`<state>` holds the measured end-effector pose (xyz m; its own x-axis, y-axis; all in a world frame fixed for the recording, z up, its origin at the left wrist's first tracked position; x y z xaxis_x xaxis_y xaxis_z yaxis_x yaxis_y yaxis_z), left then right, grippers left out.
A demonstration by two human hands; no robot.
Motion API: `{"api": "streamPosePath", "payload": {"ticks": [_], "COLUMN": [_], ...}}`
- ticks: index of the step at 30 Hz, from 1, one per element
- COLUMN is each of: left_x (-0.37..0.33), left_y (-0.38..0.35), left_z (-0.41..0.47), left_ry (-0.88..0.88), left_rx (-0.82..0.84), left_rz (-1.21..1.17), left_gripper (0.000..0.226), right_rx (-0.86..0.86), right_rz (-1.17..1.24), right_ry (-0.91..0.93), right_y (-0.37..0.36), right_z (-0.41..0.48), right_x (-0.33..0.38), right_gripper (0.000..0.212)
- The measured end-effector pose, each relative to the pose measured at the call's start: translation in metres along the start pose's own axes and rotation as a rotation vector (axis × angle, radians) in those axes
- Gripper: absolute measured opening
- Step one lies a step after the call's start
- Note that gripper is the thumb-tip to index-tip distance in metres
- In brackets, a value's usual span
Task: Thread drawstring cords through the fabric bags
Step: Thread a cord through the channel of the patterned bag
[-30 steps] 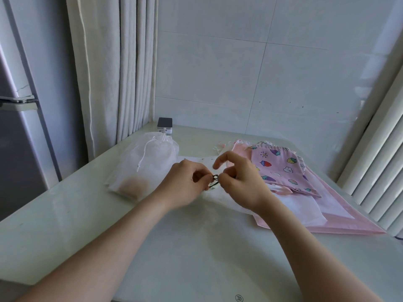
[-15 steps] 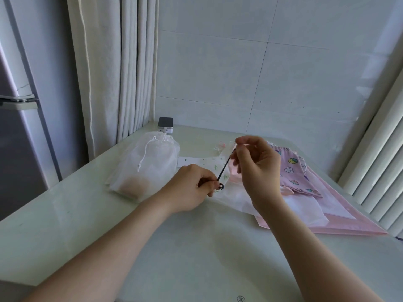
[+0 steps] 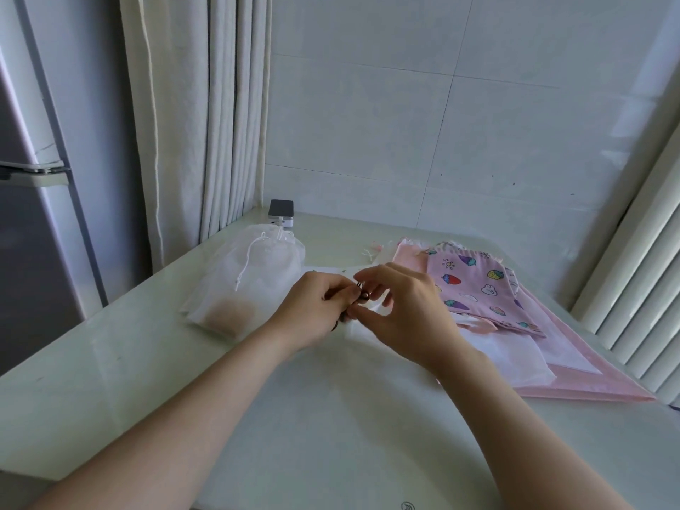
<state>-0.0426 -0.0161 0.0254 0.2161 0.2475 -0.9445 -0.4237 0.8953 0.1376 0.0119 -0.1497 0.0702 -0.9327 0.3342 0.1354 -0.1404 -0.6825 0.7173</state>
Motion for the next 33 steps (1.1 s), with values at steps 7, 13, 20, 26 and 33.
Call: {"api": "streamPosePath", "payload": {"ticks": [7, 13, 20, 26, 33], "left_x": [-0.006, 0.002, -0.004, -0.013, -0.029], "left_y": [-0.006, -0.005, 0.003, 0.011, 0.017], "left_z": [-0.002, 0.004, -0.001, -0.008, -0.010], "left_ry": [-0.016, 0.003, 0.035, 0.012, -0.241], "left_rx": [0.023, 0.046, -0.063, -0.154, -0.204], "left_rz": [-0.038, -0.084, 0.012, 0.051, 0.258], "left_gripper": [0.035, 0.025, 0.016, 0.012, 0.027], "right_rx": [-0.050, -0.061, -0.039, 0.001, 0.150], "right_rz": [-0.156, -0.192, -0.307, -0.434, 0.114], "right_ry": [0.039, 0.021, 0.069, 0.131, -0.257], "right_y": [-0.001, -0.007, -0.011, -0.013, -0.015], "right_z": [0.004, 0.005, 0.004, 0.002, 0.001], "right_x": [0.007, 0.008, 0.009, 0.006, -0.016], "right_gripper": [0.014, 0.020, 0.034, 0.034, 0.013]}}
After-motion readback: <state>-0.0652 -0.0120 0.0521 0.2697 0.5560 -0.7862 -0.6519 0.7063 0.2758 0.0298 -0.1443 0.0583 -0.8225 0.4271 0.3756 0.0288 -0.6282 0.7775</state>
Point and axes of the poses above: each hand's wrist, its own z-axis towards the middle knuckle, its own y-axis out of the back of the hand, x = y × z, the point moved 8 cm from there along z, towards the middle knuckle, and after that the axes turned 14 degrees about -z, right-handed, at the moved point
